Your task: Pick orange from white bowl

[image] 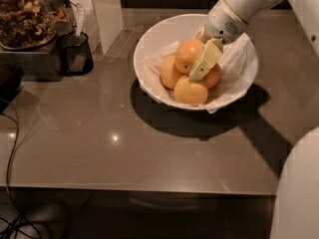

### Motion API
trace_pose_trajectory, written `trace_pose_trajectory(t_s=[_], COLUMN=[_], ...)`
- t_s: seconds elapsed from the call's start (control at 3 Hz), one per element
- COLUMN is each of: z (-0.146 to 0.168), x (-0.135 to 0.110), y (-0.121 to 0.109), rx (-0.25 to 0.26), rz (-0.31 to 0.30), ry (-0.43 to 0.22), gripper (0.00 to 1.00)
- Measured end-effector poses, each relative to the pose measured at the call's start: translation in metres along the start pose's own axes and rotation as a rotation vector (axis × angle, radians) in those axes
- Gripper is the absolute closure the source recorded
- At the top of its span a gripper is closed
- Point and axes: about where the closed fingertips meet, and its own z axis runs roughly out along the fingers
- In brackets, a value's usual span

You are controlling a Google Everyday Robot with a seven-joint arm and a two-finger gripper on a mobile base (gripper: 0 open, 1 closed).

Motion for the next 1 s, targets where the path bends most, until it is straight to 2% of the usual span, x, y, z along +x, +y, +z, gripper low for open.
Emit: trace_pose_trajectory(t_s=[0.33,0.67,1.0], z=[-0.005,-0.026,-0.056], x=[-0.008,-0.013,-0.011], y=[0.001,0.016,0.041], rx=[0.012,0.055,0.130], rz=[-0.032,-0.066,-0.080], ry=[-0.029,-0.075,-0.141], gripper=[1.00,1.00,1.00])
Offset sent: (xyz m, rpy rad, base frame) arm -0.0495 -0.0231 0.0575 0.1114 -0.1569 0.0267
